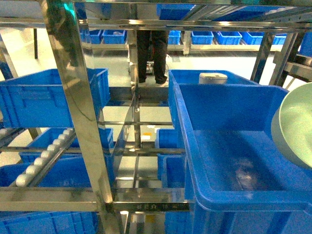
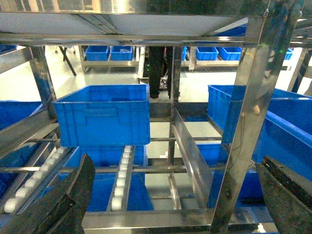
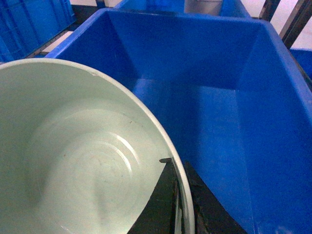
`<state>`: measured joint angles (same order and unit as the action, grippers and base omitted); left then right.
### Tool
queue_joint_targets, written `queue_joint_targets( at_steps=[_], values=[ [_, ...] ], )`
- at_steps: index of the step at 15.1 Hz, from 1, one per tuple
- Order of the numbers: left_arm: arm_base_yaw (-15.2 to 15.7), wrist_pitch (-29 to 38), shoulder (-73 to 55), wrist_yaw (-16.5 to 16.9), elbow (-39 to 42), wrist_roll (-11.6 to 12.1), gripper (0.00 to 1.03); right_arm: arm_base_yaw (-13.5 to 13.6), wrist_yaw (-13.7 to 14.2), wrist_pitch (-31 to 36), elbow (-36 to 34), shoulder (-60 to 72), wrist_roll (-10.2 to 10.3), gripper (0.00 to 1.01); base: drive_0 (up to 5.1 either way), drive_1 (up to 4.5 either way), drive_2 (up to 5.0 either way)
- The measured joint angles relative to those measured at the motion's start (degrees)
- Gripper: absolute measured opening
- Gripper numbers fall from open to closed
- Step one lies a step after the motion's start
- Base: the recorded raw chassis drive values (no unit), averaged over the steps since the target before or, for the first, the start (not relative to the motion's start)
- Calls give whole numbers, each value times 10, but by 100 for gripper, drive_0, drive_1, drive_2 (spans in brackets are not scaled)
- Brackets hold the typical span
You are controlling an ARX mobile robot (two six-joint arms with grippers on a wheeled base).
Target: Place green bowl on second shelf with right arm
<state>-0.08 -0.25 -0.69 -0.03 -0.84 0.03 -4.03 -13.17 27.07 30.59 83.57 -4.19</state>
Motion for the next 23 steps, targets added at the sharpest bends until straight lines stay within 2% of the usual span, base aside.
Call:
queue_joint_targets(
  at_steps=[2,5,8,13,15,17,19,22,23],
  values=[
    [0,0,0,0,0,0,98,7,10,21,39,51,0,2,0,0,0],
    [0,0,0,0,0,0,98,7,16,17,102,150,-2,2,0,0,0],
    [0,0,0,0,0,0,98,5,16,8,195,252,-4,2,0,0,0],
    [0,0,0,0,0,0,98,-28,4,-80,419,429,-6,2,0,0,0],
    [0,0,0,0,0,0,98,-25,-24,-124,497,475,-24,5,0,0,0],
    [0,0,0,0,0,0,98,-7,-39,-126,516,480,-34,27,0,0,0],
    [0,0,0,0,0,0,98,10,-45,-113,507,478,-35,51,0,0,0],
    [0,0,0,0,0,0,98,10,-30,-59,415,435,-31,86,0,0,0],
    [0,0,0,0,0,0,98,11,-16,-20,364,402,-28,98,0,0,0]
  ],
)
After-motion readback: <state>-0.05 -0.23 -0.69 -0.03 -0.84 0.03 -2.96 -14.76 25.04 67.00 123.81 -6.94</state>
